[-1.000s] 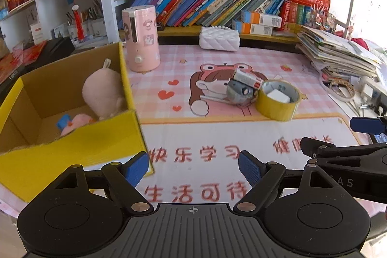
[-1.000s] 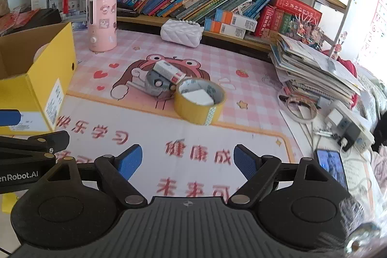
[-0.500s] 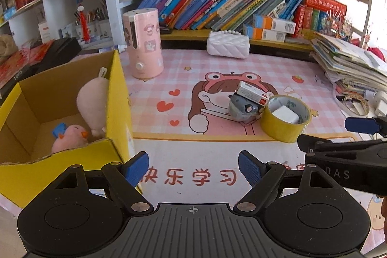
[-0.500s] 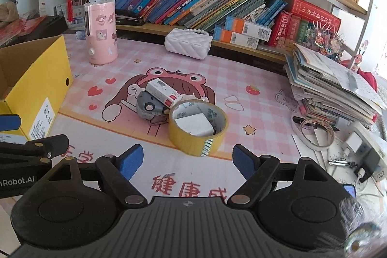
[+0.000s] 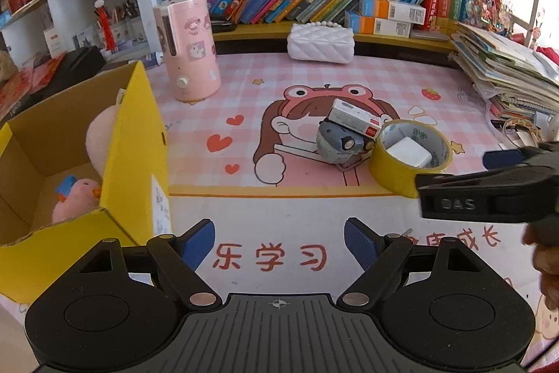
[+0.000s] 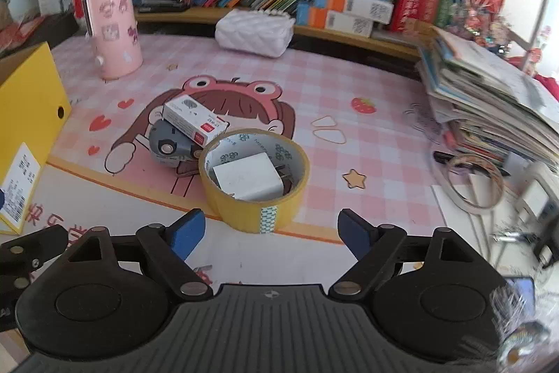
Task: Organize objects
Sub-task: 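Grasp the yellow tape roll with the right gripper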
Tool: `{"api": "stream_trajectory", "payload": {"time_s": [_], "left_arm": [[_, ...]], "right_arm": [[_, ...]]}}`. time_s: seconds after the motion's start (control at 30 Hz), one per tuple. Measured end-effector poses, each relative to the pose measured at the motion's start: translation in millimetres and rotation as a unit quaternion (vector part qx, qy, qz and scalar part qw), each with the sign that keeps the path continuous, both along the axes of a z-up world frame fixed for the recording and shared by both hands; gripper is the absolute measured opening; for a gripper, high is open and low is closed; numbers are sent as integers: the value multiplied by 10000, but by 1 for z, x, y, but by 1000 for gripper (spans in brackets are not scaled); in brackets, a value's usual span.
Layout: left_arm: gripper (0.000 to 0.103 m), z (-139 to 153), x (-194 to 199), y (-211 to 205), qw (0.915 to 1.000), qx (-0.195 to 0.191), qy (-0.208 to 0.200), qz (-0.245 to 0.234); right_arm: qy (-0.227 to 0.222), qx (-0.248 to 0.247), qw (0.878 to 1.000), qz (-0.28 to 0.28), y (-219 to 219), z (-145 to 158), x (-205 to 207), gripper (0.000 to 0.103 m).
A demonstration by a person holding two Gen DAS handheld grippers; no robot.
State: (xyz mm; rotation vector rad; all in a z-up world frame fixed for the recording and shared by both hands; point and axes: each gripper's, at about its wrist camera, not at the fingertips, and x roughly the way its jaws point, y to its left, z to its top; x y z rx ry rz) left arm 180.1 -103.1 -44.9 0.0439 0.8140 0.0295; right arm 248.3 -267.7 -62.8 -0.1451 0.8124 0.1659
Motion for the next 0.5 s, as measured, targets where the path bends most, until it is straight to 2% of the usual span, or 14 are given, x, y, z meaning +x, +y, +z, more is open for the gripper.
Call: {"api": "stream_trajectory", "payload": {"time_s": [0.2,0.33,0.5], "left_arm": [[84,-2,8,-9,10000,66,13,-64],[84,-2,14,-14,9999,120,-5,-99],[84,-3,18,-18,9998,175,30,-127]], "right_arm": [[159,-153,9994,267,2,-16,32,91],[300,-130,9981,517,8,-26,48,92],[249,-171,9961,826,13,-33,59,91]]}}
